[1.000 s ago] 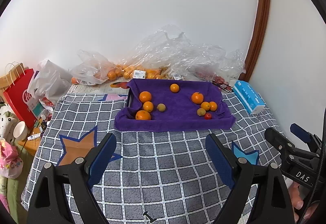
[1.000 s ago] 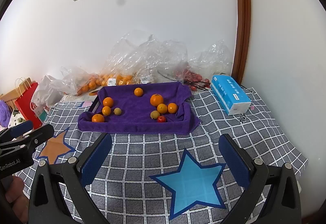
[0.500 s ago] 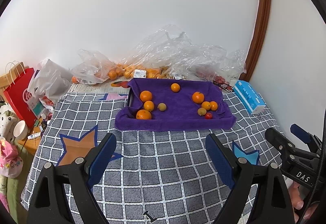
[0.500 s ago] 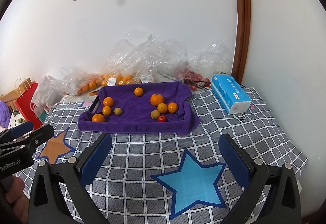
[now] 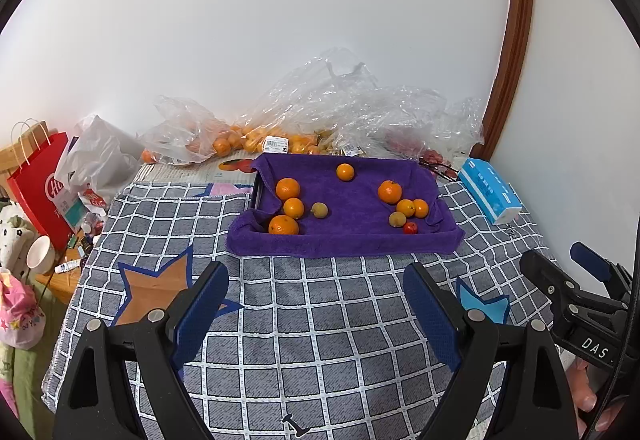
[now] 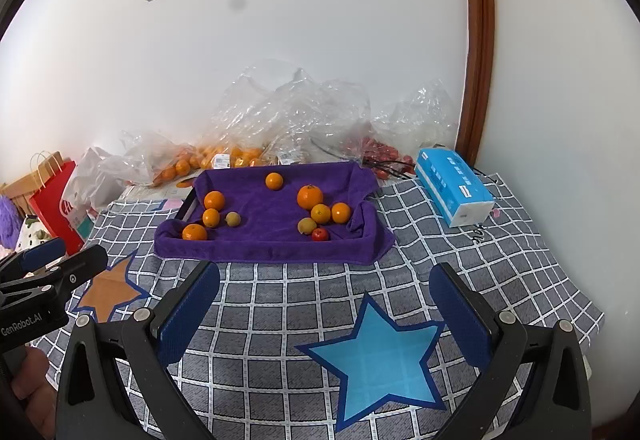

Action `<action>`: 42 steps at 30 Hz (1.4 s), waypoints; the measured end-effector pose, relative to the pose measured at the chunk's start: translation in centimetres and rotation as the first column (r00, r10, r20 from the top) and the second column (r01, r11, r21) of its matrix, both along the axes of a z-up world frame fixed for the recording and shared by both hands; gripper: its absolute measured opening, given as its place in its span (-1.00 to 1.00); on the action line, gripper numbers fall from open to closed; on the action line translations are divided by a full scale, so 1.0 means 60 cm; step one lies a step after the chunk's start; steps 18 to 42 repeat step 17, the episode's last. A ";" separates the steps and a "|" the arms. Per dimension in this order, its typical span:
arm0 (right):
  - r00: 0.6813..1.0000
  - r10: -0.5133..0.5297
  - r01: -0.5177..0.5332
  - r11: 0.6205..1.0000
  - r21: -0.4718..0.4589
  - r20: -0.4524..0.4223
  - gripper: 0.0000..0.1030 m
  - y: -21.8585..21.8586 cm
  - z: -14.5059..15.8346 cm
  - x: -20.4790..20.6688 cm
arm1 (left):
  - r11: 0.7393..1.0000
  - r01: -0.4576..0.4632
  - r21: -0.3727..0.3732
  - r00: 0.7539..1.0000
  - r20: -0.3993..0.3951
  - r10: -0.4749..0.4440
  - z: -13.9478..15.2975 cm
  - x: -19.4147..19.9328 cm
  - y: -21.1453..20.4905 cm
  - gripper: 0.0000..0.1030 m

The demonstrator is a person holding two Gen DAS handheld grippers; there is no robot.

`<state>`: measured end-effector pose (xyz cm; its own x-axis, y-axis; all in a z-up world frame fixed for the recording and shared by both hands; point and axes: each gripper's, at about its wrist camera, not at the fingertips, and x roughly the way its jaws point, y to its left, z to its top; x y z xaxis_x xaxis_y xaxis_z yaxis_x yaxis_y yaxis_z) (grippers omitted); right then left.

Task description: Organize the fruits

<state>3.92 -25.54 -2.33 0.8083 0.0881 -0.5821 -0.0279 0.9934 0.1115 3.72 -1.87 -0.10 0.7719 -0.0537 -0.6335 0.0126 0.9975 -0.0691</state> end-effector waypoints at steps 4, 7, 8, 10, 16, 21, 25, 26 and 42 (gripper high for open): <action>1.000 0.003 -0.003 1.000 -0.002 0.002 1.00 0.002 0.002 0.001 | 1.000 -0.001 -0.001 1.000 0.001 0.001 0.001 -0.001 0.000 0.72; 1.000 0.005 -0.005 1.000 -0.002 0.004 1.00 0.003 0.002 0.001 | 1.000 -0.001 0.000 1.000 0.000 0.001 0.001 0.000 -0.001 0.72; 1.000 0.004 -0.004 1.000 -0.003 0.003 1.00 0.003 0.002 0.002 | 1.000 -0.001 -0.001 1.000 0.000 0.001 0.001 -0.001 -0.001 0.72; 1.000 0.005 -0.005 1.000 -0.002 0.003 1.00 0.003 0.002 0.001 | 1.000 -0.003 -0.001 1.000 -0.002 0.003 0.002 -0.001 0.000 0.72; 1.000 0.006 -0.006 1.000 -0.003 0.005 1.00 0.004 0.002 0.001 | 1.000 -0.008 -0.002 1.000 -0.003 0.008 0.004 0.000 0.003 0.72; 1.000 0.007 -0.007 1.000 -0.004 0.006 1.00 0.004 0.002 0.001 | 1.000 -0.010 0.000 1.000 -0.001 0.010 0.005 0.000 0.004 0.72; 1.000 0.007 -0.007 1.000 -0.004 0.006 1.00 0.004 0.002 0.001 | 1.000 -0.010 0.000 1.000 -0.001 0.010 0.005 0.000 0.004 0.72; 1.000 0.007 -0.007 1.000 -0.004 0.006 1.00 0.004 0.002 0.001 | 1.000 -0.010 0.000 1.000 -0.001 0.010 0.005 0.000 0.004 0.72; 1.000 0.007 -0.007 1.000 -0.004 0.006 1.00 0.004 0.002 0.001 | 1.000 -0.010 0.000 1.000 -0.001 0.010 0.005 0.000 0.004 0.72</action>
